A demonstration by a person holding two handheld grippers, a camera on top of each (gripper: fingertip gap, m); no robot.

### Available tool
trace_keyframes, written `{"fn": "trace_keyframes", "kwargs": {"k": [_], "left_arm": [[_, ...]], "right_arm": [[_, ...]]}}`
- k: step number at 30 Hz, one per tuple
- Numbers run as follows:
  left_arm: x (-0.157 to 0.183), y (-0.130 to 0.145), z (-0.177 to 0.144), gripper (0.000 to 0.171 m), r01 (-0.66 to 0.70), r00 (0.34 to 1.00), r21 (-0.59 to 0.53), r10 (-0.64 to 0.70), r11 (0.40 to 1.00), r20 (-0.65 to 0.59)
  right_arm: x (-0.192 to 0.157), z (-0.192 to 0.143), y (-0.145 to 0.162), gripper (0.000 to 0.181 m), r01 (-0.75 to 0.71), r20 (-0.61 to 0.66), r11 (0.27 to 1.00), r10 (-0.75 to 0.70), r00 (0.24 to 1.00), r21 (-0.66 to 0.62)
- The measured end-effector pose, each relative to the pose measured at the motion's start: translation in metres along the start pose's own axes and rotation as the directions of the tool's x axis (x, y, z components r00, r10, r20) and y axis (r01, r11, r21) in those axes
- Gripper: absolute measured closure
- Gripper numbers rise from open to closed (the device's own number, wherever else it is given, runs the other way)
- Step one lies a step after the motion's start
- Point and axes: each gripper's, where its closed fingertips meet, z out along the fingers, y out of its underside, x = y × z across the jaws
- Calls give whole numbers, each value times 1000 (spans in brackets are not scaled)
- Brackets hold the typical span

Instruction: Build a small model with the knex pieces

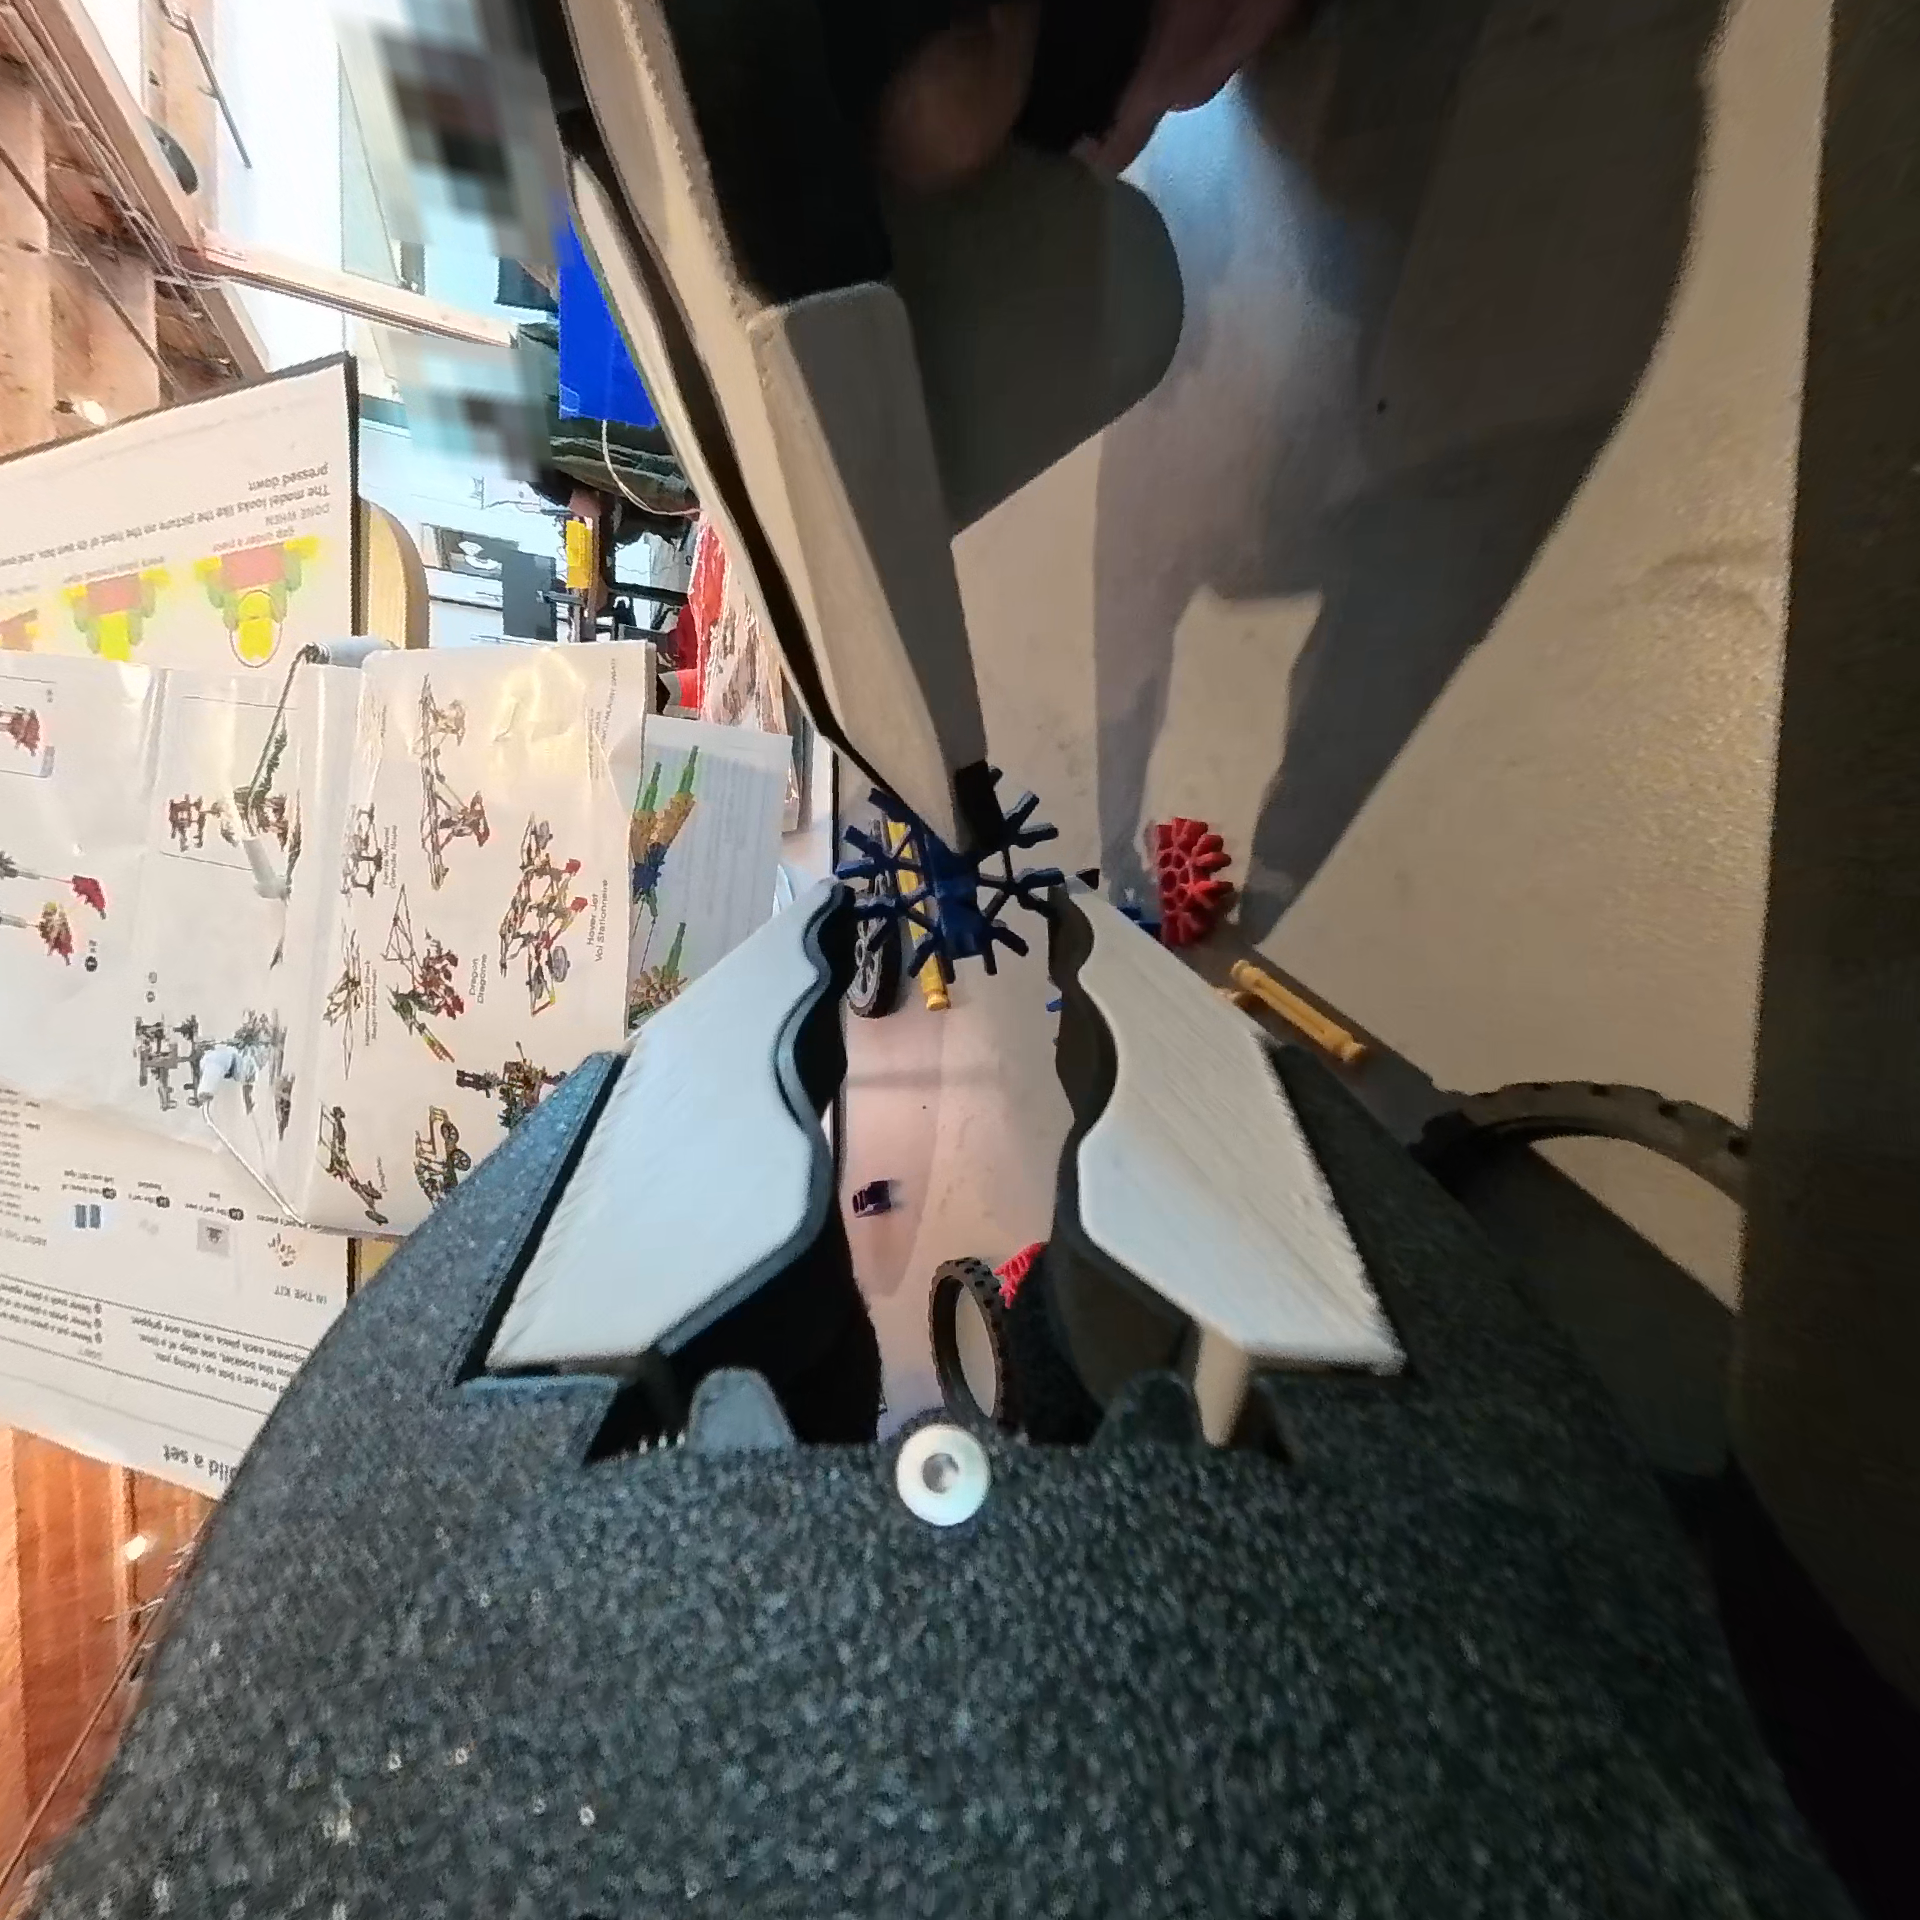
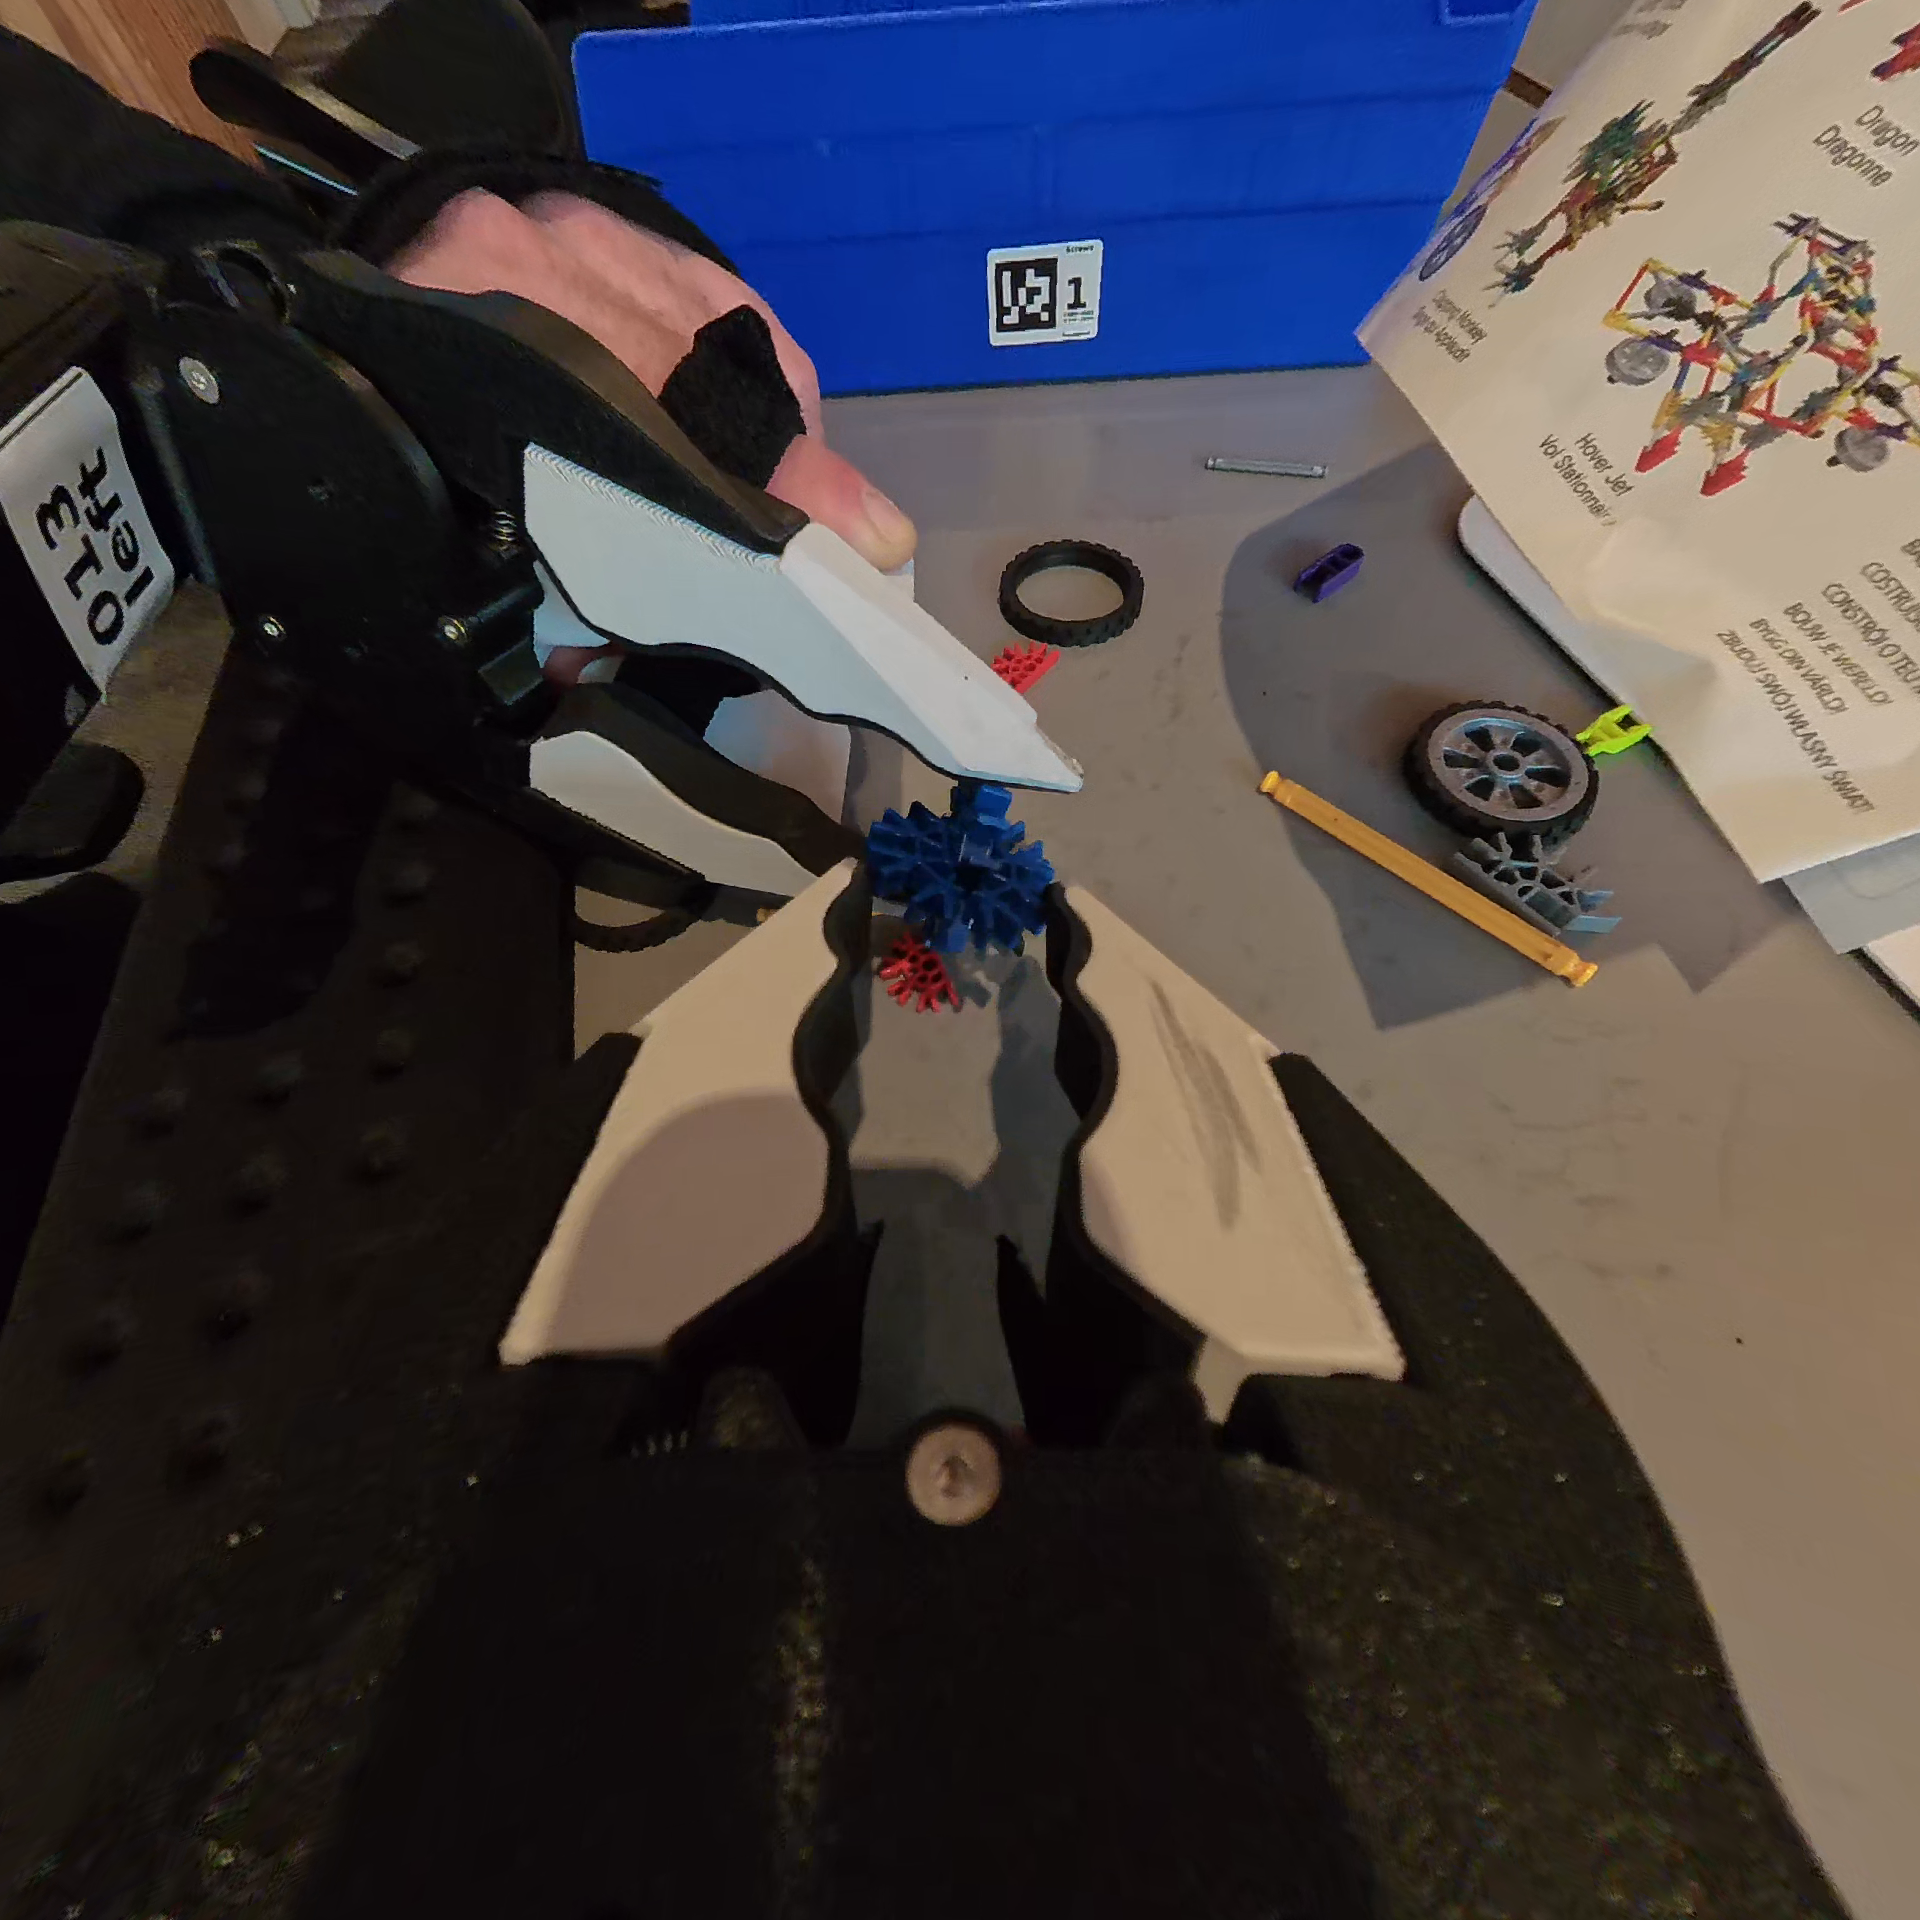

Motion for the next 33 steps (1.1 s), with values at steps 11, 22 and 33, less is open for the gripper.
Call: {"fn": "trace_keyframes", "kwargs": {"k": [11, 22, 33], "left_arm": [[-25, -5, -4, 135, -45, 990, 32, 40, 998, 132], [-54, -18, -23, 135, -79, 956, 100, 46, 992, 290], [-49, -18, -19, 135, -76, 969, 113, 47, 991, 243]], "right_arm": [[4, -13, -16, 150, 231, -147, 972, -223, 964, 44], [-5, -28, -45, 149, 385, -258, 913, -342, 904, 137], [-2, -26, -40, 149, 331, -233, 934, -296, 926, 131]]}}
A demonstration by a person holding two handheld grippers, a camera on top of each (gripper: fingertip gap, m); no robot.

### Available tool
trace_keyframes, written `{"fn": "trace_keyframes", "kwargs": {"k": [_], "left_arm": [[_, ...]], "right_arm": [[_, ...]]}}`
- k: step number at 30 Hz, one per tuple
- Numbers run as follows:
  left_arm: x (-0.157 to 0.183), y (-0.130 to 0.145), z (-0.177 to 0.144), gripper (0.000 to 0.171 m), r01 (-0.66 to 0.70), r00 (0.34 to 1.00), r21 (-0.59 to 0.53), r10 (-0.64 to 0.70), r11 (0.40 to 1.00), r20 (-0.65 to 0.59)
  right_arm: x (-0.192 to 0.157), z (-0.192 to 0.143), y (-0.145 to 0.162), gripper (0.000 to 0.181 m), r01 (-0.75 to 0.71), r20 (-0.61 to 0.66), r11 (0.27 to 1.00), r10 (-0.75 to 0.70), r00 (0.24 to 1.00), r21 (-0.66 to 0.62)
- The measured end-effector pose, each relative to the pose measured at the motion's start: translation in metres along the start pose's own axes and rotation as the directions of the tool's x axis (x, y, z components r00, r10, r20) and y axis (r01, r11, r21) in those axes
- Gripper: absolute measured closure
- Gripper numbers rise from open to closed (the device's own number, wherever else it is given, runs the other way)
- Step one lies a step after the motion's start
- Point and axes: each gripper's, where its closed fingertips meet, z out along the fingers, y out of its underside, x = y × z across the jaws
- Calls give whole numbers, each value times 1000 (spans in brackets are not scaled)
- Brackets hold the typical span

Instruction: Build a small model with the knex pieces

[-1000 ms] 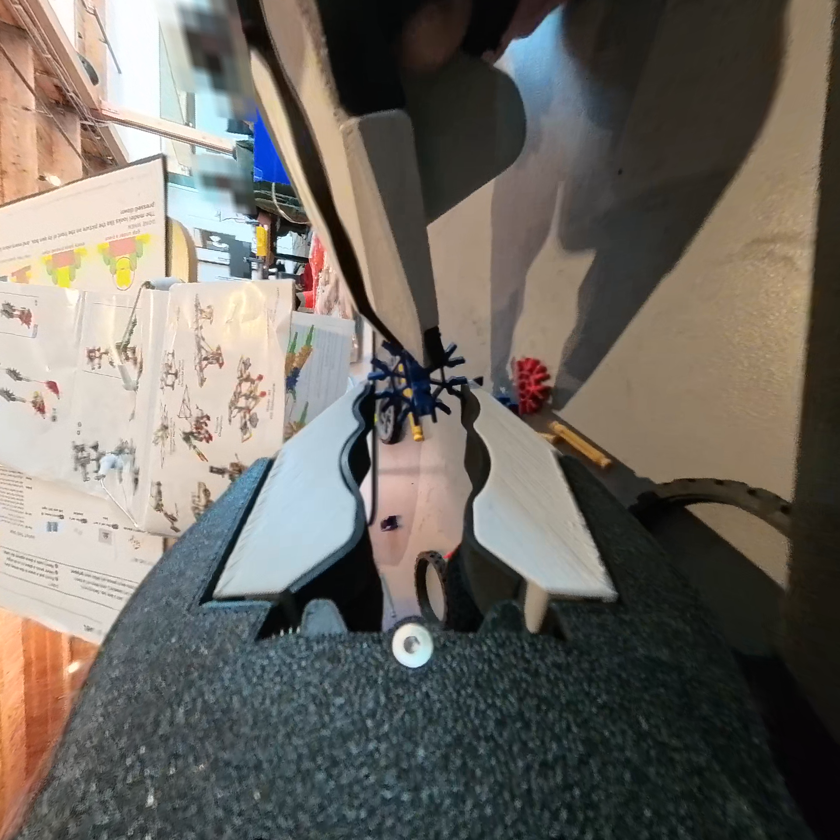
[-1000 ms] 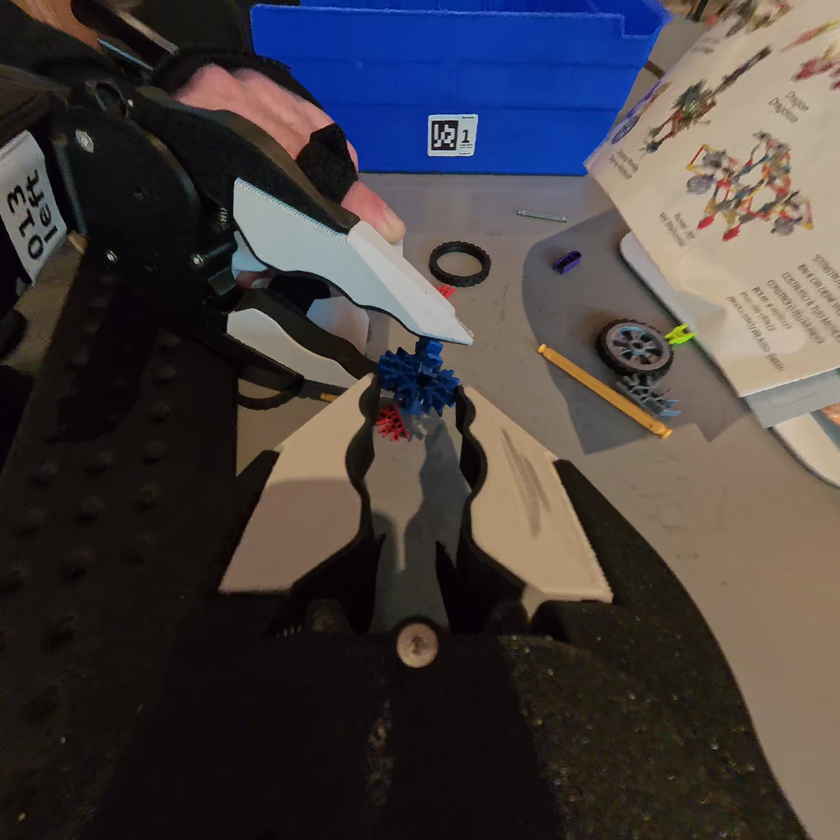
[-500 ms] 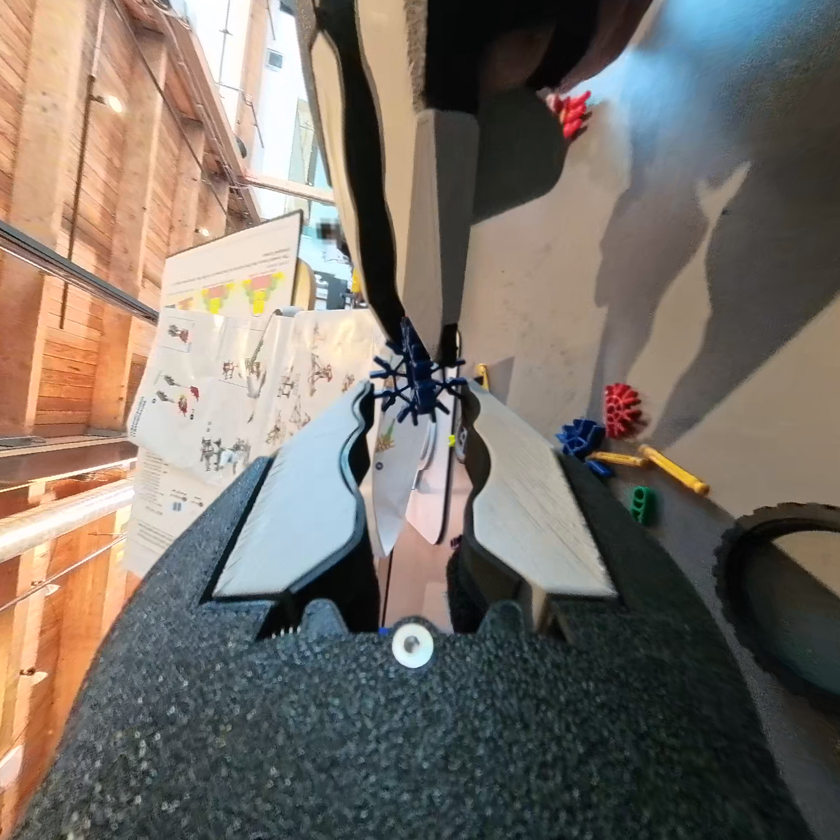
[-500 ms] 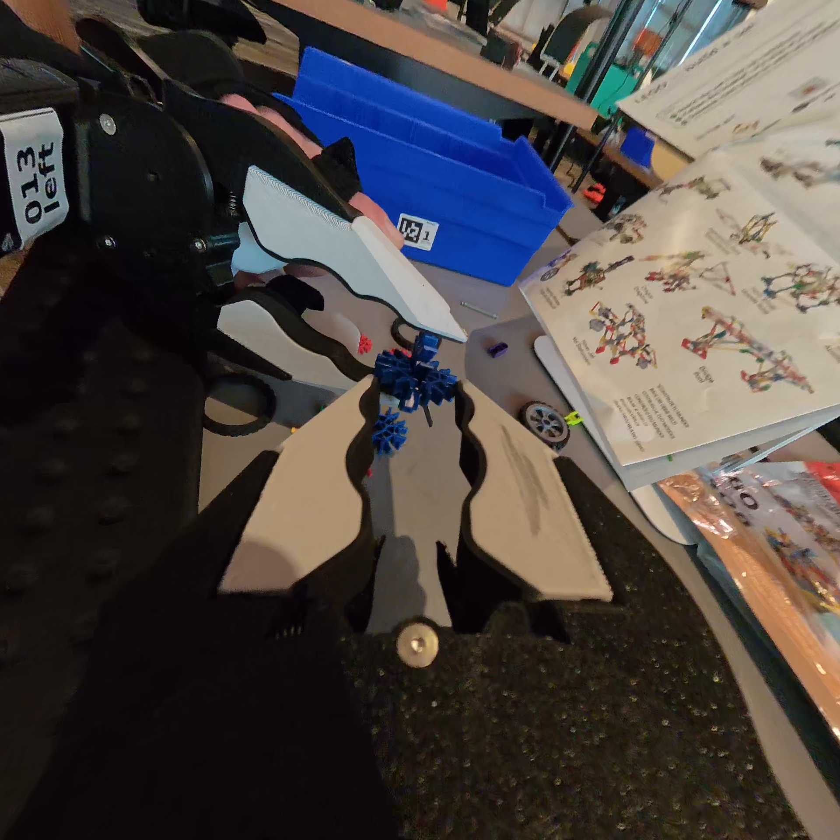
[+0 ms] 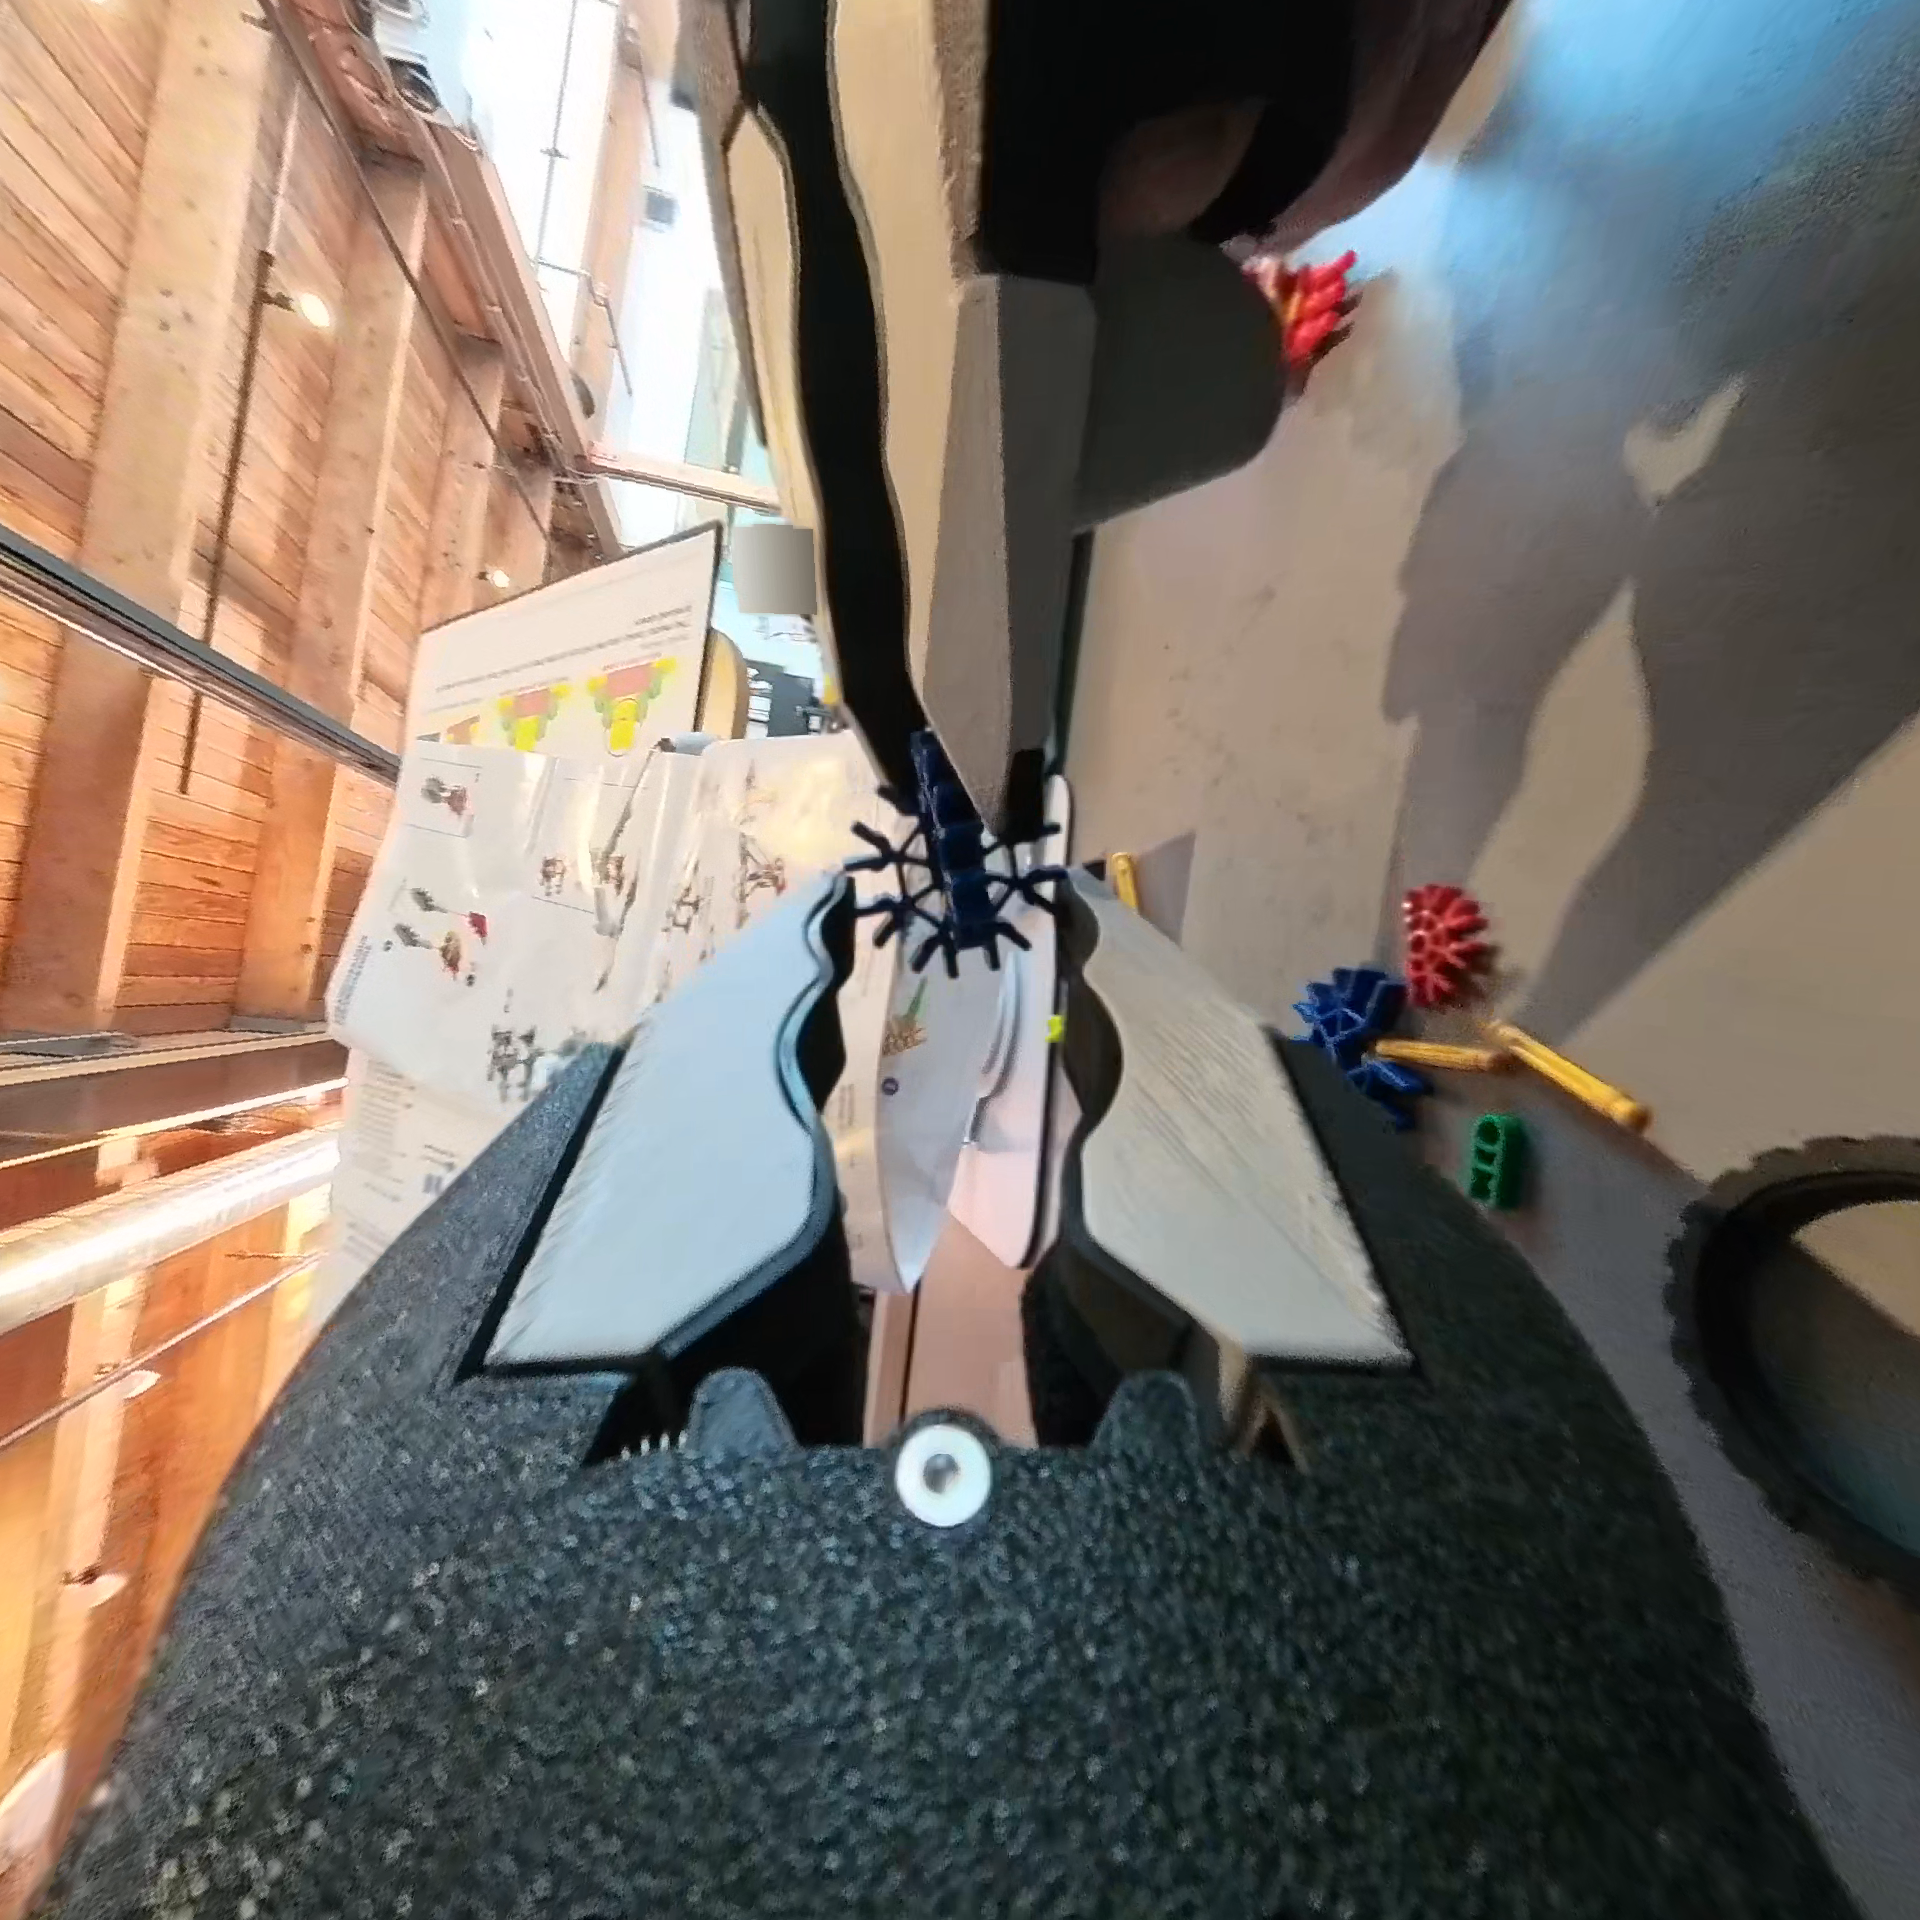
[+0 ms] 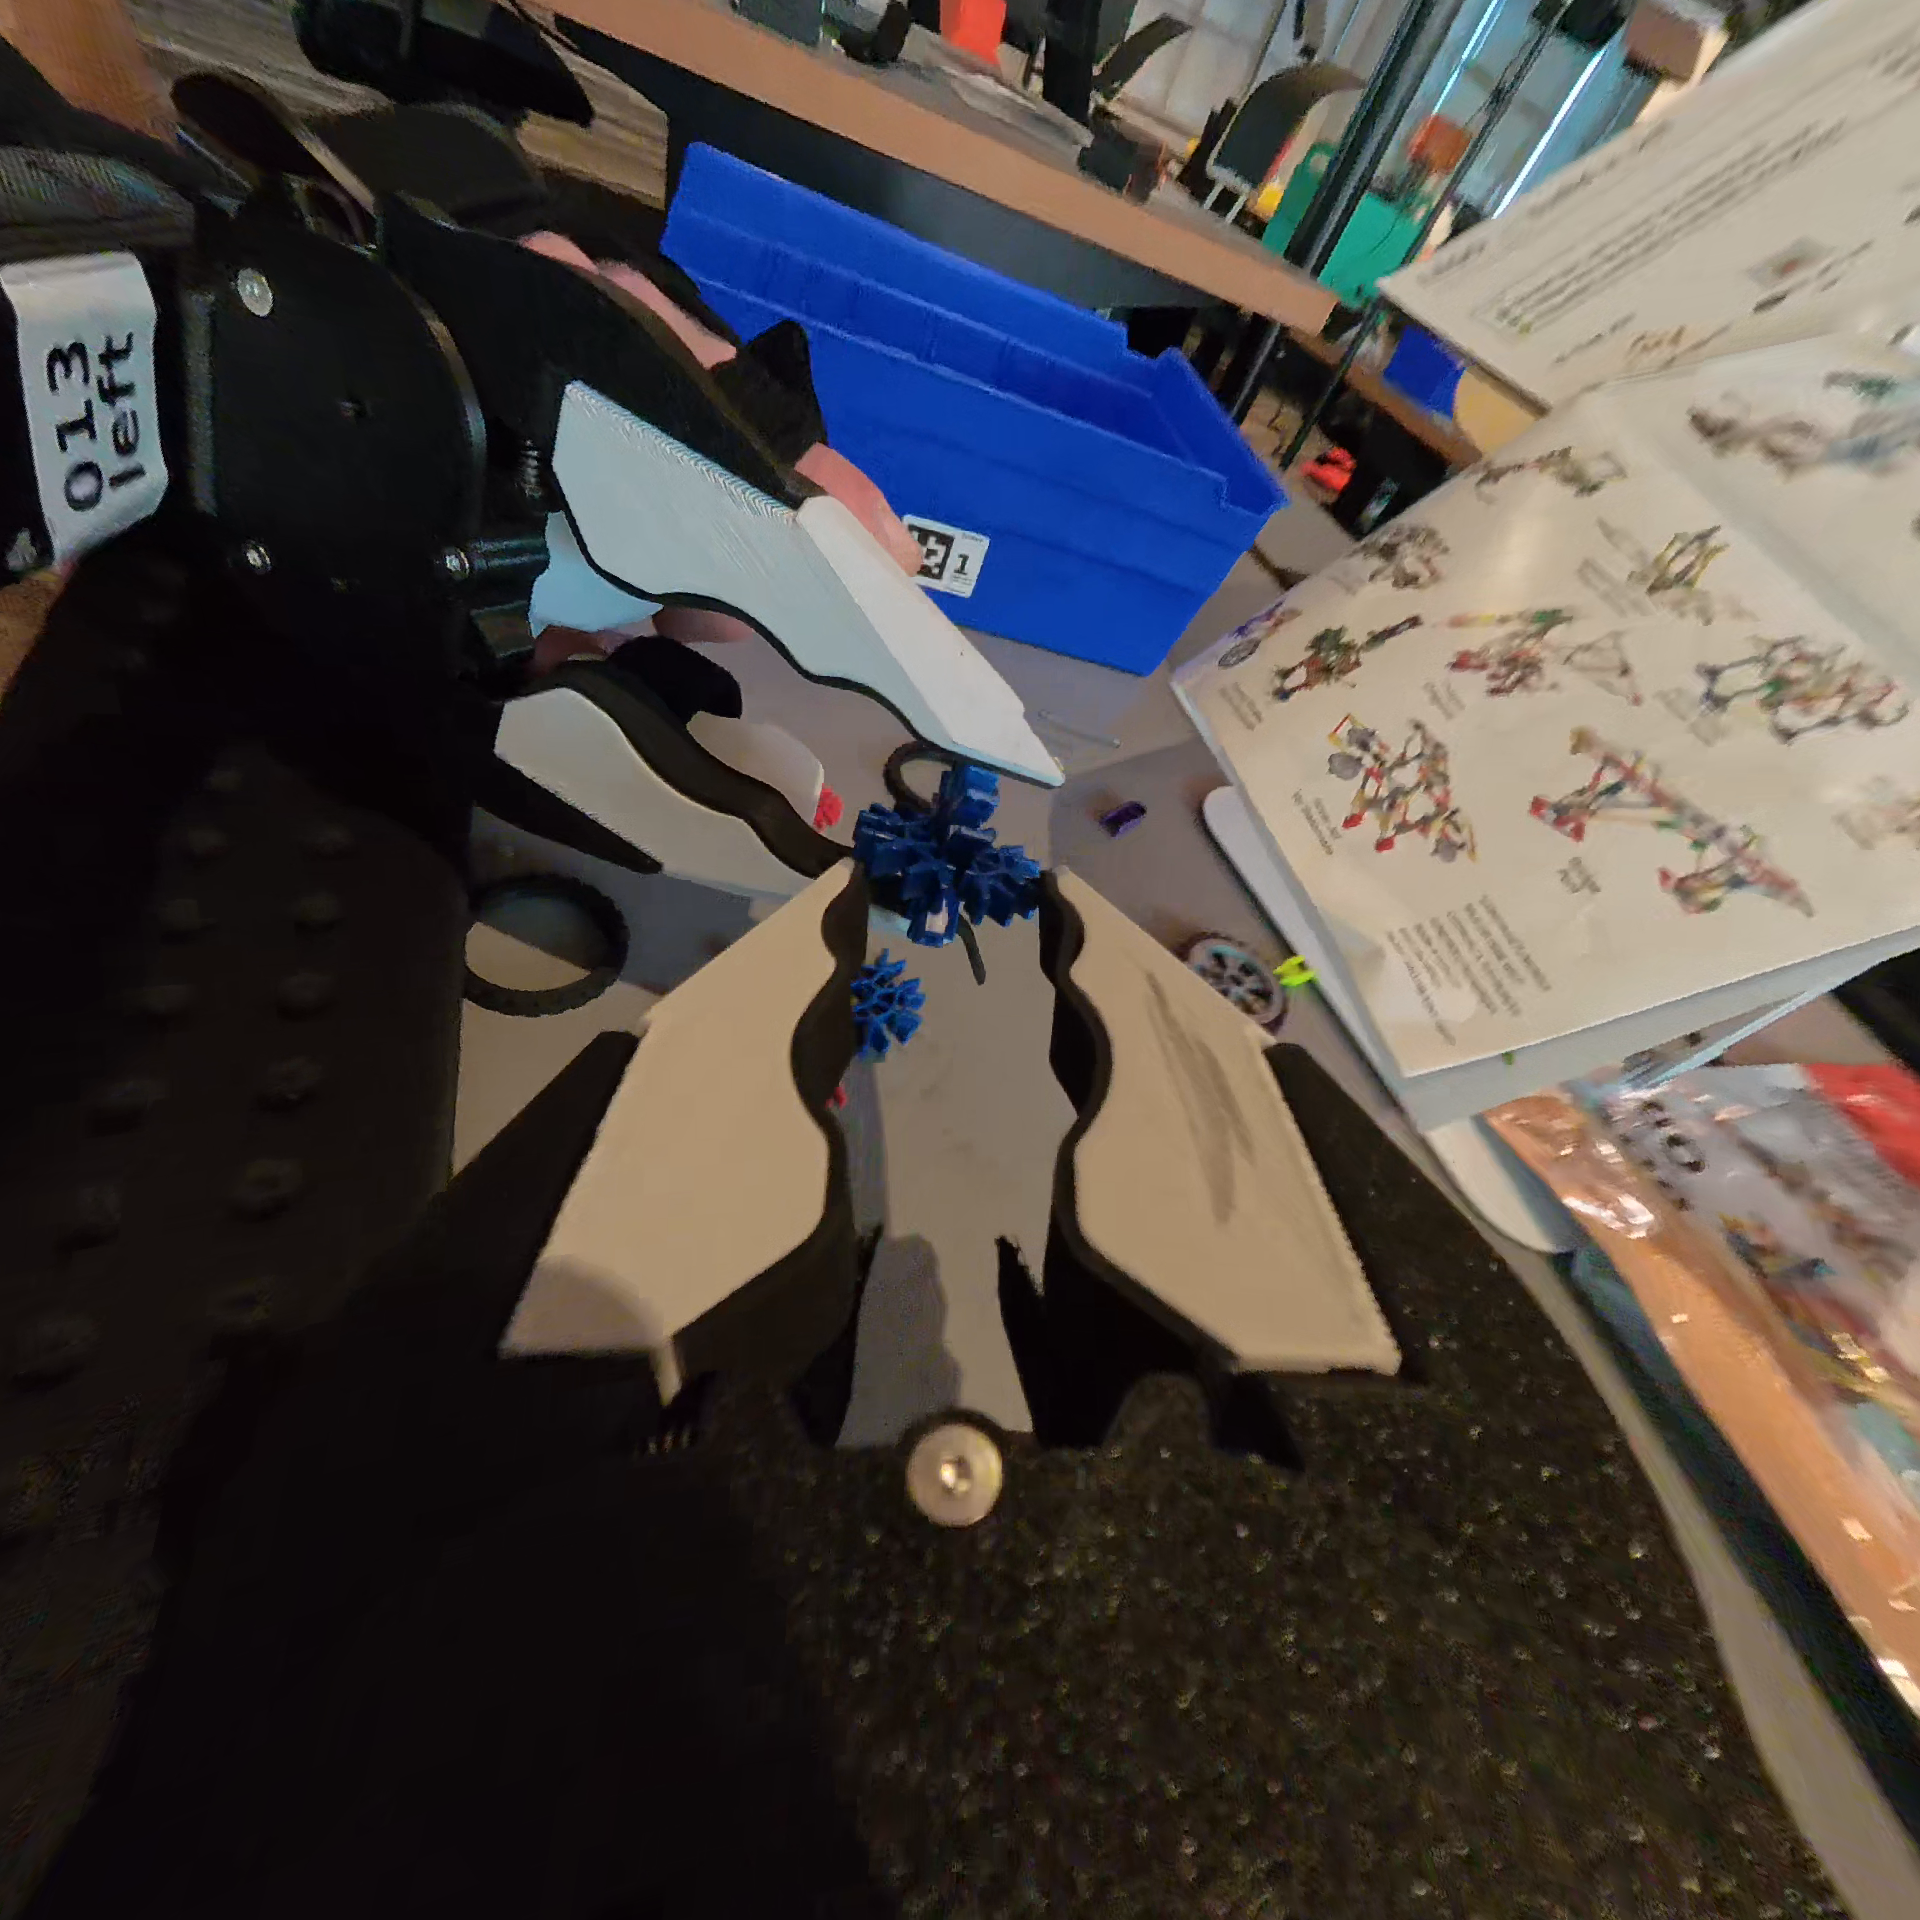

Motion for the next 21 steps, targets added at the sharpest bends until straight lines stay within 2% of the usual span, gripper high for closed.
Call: {"fn": "trace_keyframes", "kwargs": {"k": [7, 13, 21], "left_arm": [[6, 1, 4, 135, 108, 991, 3, -107, 994, -79], [-3, 3, 4, 133, 214, 974, 21, -212, 977, -84], [-8, -5, 1, 138, 320, 943, 71, -310, 945, -123]], "right_arm": [[5, 1, 9, 149, -261, 103, 965, 262, 960, -18], [10, -4, 3, 150, -495, 218, 869, 479, 850, 23], [12, -9, -5, 150, -645, 340, 763, 597, 727, 40]]}}
